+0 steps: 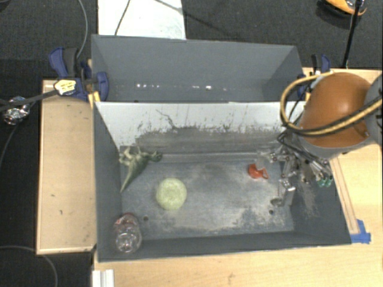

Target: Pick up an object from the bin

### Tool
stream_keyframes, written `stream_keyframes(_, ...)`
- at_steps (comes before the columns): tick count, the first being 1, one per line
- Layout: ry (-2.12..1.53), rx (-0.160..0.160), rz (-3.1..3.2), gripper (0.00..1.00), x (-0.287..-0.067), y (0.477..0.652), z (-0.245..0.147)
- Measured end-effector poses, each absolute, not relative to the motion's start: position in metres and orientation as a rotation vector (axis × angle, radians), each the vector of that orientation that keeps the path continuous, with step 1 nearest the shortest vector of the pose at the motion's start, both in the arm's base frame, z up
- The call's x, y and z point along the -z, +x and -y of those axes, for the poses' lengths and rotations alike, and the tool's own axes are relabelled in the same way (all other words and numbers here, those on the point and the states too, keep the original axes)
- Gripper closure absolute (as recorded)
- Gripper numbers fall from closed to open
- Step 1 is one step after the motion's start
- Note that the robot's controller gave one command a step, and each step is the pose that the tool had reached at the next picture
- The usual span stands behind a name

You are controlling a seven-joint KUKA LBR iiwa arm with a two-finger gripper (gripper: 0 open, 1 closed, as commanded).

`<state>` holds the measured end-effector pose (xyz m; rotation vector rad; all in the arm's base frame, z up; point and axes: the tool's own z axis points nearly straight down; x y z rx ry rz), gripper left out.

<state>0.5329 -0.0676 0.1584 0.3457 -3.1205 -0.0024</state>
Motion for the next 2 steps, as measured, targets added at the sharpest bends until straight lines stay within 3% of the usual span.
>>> stream_keyframes(1,0.147,-0.001,3.139,0.00,-0.153,0.524,0.095)
stream_keyframes(2,-0.210,0.000,3.136,0.00,-0.147,0.545,0.078)
